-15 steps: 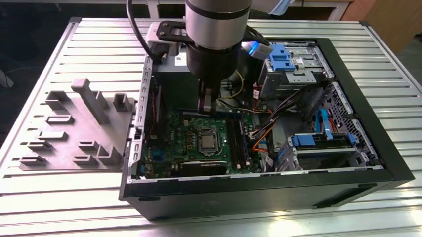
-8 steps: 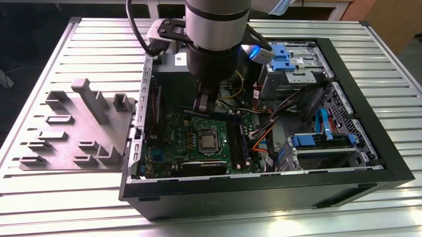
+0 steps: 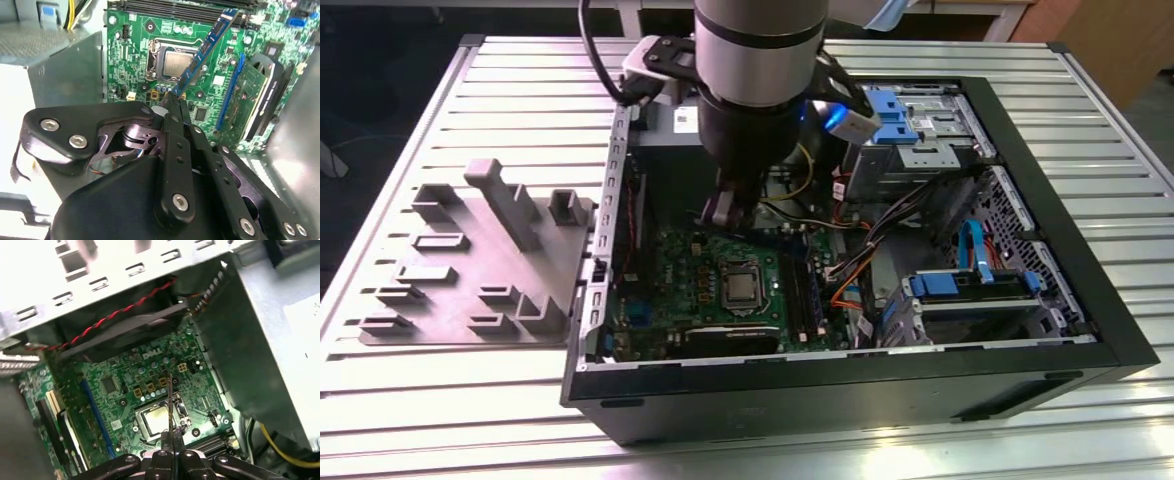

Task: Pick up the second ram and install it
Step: 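Insert the second ram into the second slot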

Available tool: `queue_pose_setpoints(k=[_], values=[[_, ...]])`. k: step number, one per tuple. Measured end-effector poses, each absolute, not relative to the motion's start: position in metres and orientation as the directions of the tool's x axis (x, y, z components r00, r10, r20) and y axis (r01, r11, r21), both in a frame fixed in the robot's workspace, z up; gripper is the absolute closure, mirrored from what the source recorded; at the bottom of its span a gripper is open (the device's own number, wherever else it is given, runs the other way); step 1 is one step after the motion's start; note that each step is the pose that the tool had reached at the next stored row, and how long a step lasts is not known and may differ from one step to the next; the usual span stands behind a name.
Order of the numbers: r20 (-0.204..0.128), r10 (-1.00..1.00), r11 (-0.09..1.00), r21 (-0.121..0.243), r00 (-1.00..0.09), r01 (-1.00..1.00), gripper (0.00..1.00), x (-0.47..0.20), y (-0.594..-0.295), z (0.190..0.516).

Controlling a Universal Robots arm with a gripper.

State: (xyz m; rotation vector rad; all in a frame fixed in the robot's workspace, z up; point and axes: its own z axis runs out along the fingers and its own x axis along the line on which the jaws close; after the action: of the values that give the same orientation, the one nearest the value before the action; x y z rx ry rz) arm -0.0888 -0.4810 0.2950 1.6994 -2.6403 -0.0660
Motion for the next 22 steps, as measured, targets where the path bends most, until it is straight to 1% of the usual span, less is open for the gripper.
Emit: queue_pose_setpoints(k=[12, 22], values=[[-0.022, -0.798, 0.601, 0.036, -0.602, -0.799, 0.89, -0.089, -0.481, 0.29], [-0.022, -0.677, 0.735, 0.036, -0.736, -0.677, 0.89, -0.089, -0.481, 0.282]])
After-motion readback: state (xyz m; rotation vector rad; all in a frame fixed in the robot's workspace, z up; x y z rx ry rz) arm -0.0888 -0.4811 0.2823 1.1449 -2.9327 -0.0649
